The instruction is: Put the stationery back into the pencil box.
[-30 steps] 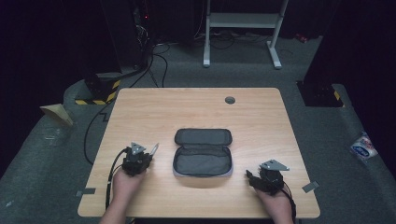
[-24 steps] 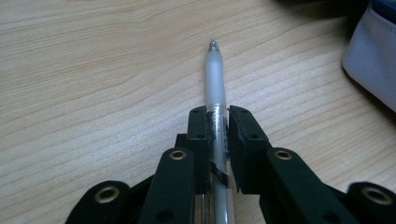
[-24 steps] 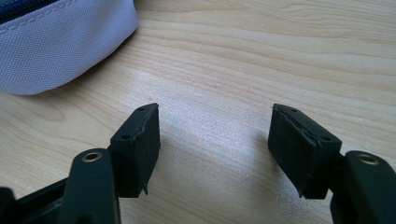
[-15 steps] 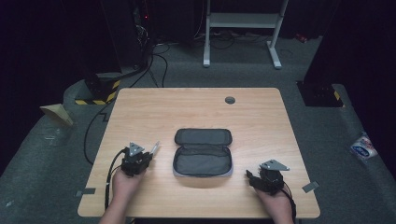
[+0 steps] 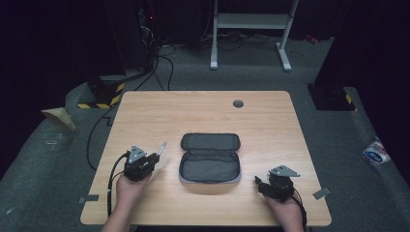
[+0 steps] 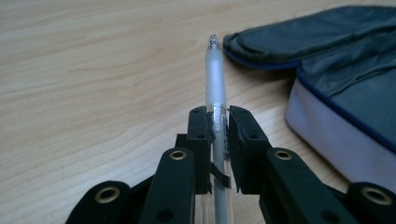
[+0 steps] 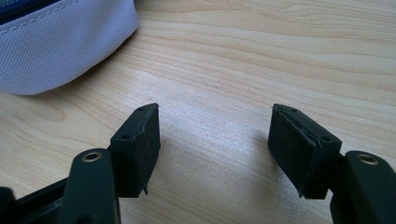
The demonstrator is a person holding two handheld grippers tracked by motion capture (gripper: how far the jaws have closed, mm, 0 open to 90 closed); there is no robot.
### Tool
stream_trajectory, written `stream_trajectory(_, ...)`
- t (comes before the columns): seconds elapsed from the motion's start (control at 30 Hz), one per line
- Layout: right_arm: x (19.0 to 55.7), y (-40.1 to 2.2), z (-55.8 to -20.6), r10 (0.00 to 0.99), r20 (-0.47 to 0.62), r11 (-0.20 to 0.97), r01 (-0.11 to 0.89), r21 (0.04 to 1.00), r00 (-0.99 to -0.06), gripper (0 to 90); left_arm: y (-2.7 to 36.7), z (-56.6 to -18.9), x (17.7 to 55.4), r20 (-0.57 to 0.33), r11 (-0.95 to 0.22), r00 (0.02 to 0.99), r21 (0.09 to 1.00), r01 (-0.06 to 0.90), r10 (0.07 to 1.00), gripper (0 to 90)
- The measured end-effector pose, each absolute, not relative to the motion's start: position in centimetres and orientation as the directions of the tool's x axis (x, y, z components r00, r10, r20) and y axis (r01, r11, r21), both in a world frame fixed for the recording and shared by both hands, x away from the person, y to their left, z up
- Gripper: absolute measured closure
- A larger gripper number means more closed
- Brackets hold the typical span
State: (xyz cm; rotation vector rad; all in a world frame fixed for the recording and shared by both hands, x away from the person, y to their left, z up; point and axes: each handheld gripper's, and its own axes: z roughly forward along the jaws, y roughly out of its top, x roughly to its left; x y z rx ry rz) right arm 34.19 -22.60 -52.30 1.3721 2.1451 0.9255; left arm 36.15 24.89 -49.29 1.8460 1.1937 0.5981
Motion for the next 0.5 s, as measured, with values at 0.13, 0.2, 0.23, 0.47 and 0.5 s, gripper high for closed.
stream_trajectory(0.13, 34.2, -22.5, -52.3, 0.909, -0.013, 0.295, 0.619, 0.728, -0.417, 34.1, 24.9, -48.8, 36.1, -0.05, -0.198, 0.45, 0.851, 0.486, 0.891, 79.0)
stream_trajectory(0.2, 34.2, -22.5, -52.3, 0.91, -0.01, 0.291, 0.621, 0.728, -0.414, 34.1, 25.0, -48.5, 35.9, -0.056, -0.192, 0.457, 0.857, 0.478, 0.888, 79.0)
stream_trajectory(0.23, 34.2, -22.5, -52.3, 0.91, -0.01, 0.291, 0.621, 0.728, -0.414, 34.2, 25.0, -48.3, 35.7, -0.054, -0.192, 0.462, 0.862, 0.469, 0.885, 79.0)
stream_trajectory(0.47, 34.2, -22.4, -52.3, 0.911, -0.012, 0.29, 0.621, 0.728, -0.412, 34.3, 24.5, -47.1, 35.1, -0.052, -0.183, 0.485, 0.886, 0.426, 0.873, 79.0)
stream_trajectory(0.5, 34.2, -22.5, -52.3, 0.91, -0.014, 0.292, 0.62, 0.728, -0.414, 34.2, 24.4, -47.0, 35.0, -0.052, -0.183, 0.486, 0.887, 0.423, 0.872, 79.0)
